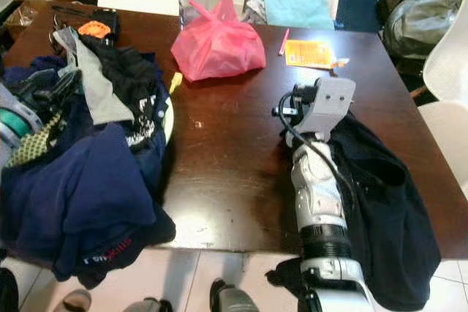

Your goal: Hang hanger

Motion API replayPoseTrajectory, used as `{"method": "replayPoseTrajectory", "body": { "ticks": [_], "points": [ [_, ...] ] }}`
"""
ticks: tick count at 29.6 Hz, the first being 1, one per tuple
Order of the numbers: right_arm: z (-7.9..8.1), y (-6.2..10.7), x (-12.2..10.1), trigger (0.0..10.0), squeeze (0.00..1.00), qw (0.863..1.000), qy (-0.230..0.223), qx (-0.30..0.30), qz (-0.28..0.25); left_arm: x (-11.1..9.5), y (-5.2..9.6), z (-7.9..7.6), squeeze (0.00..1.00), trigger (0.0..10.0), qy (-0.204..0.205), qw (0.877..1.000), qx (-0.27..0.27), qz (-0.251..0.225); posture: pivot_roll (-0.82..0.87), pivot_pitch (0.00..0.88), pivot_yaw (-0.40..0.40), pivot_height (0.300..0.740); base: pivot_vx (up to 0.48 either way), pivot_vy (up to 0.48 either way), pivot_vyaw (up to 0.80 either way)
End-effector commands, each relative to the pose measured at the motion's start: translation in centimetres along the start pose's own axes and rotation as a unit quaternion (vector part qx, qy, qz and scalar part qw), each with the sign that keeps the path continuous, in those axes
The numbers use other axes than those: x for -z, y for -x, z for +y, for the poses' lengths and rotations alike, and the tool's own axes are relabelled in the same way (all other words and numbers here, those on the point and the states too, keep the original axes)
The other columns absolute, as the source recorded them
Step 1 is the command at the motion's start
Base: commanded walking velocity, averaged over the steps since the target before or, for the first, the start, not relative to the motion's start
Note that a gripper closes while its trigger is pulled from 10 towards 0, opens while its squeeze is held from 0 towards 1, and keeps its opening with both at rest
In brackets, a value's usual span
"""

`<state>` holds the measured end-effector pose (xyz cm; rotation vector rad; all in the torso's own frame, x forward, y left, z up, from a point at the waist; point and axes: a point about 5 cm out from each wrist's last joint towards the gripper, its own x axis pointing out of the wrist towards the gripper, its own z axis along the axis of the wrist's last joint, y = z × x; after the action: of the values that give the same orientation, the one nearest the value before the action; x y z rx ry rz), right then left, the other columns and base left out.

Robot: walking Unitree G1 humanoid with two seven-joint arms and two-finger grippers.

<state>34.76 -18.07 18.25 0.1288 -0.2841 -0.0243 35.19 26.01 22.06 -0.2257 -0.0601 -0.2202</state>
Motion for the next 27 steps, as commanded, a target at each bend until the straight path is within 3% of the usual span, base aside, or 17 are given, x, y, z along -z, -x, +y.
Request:
{"method": "replayPoseTrajectory", "body": {
  "ticks": [1,2,3,6,8,9,10,11,17,19,20,22,24,25,26,27],
  "points": [
    [-0.4,0.2,0.0,10.0,0.0,1.0,0.003,0.004,0.003,1.2,-0.1,0.3,0.0,8.1,0.034,0.999,0.006,0.017,-0.01,0.08,-0.038,0.74,0.0,0.0,0.0],
    [-0.4,0.2,0.0,10.0,0.0,1.0,0.003,0.005,0.003,1.3,-0.1,0.3,0.0,8.1,0.037,0.999,0.008,0.019,-0.01,0.08,-0.038,0.74,0.0,0.0,0.0],
    [-0.4,0.2,-0.1,10.0,0.0,1.0,0.003,0.005,0.002,1.5,-0.1,0.4,0.0,4.7,0.048,0.998,0.011,0.024,-0.01,0.079,-0.036,0.74,0.0,0.0,0.0],
    [-0.4,0.2,-0.1,10.0,0.0,1.0,0.003,0.005,0.002,1.7,-0.2,0.4,0.0,4.7,0.06,0.998,0.015,0.028,-0.01,0.079,-0.036,0.74,0.0,0.0,0.0],
    [-0.4,0.2,-0.1,10.0,0.0,1.0,0.003,0.004,0.002,1.8,-0.2,0.5,0.0,4.2,0.065,0.997,0.025,0.03,-0.01,0.078,-0.038,0.74,0.0,0.0,0.0],
    [-0.3,0.1,-0.2,10.0,0.0,1.0,0.003,0.004,0.001,1.8,-0.2,0.5,0.0,3.4,0.065,0.997,0.027,0.031,-0.01,0.078,-0.038,0.74,0.0,0.0,0.0],
    [-0.3,0.1,-0.2,10.0,0.0,1.0,0.003,0.004,0.001,1.9,-0.3,0.6,0.0,3.4,0.066,0.997,0.029,0.031,-0.01,0.078,-0.038,0.74,0.0,0.0,0.0],
    [-0.3,0.1,-0.2,10.0,0.0,1.0,0.002,0.003,0.001,1.7,-0.3,0.4,0.0,0.0,0.052,0.998,0.038,0.028,0.0,0.079,-0.037,0.74,0.0,0.0,0.0],
    [-0.2,0.1,-0.2,10.0,0.0,1.0,0.001,0.003,0.001,1.4,-0.2,0.0,0.0,0.0,0.029,0.998,0.053,0.022,0.0,0.081,-0.035,0.74,0.0,0.0,0.0],
    [-0.3,0.2,-0.1,10.0,0.0,1.0,0.0,0.005,0.002,0.5,0.0,-1.0,0.0,0.0,-0.021,0.999,0.047,-0.002,0.0,0.081,-0.032,0.74,0.0,0.0,0.0],
    [-0.3,0.2,-0.1,10.0,0.0,1.0,0.0,0.005,0.002,0.5,0.0,-1.0,0.0,0.0,-0.021,0.999,0.047,-0.002,0.0,0.081,-0.032,0.74,0.0,0.0,0.0],
    [-0.3,0.3,0.0,10.0,0.0,1.0,-0.001,0.007,0.003,-1.2,0.1,-1.9,0.0,0.0,-0.093,0.994,-0.004,-0.055,0.01,0.081,-0.026,0.74,0.0,0.0,0.0],
    [-0.3,0.3,0.0,10.0,0.0,1.0,-0.001,0.007,0.003,-2.1,0.1,-2.4,0.0,0.0,-0.114,0.989,-0.034,-0.082,0.01,0.081,-0.027,0.74,0.0,0.0,0.0],
    [-0.2,0.3,0.1,10.0,0.0,1.0,-0.002,0.007,0.004,-3.1,0.2,-3.5,0.0,0.0,-0.18,0.976,-0.053,-0.111,0.02,0.08,-0.026,0.74,0.0,0.0,0.0],
    [-0.2,0.3,0.1,10.0,0.0,1.0,-0.002,0.007,0.004,-3.1,0.2,-3.5,0.0,0.0,-0.18,0.976,-0.053,-0.111,0.02,0.08,-0.026,0.74,0.0,0.0,0.0],
    [-0.1,0.3,0.1,10.0,0.0,1.0,-0.003,0.007,0.005,-3.7,0.3,-4.4,0.0,0.0,-0.223,0.964,-0.061,-0.131,0.02,0.08,-0.026,0.74,0.0,0.0,0.0]
  ]
}}
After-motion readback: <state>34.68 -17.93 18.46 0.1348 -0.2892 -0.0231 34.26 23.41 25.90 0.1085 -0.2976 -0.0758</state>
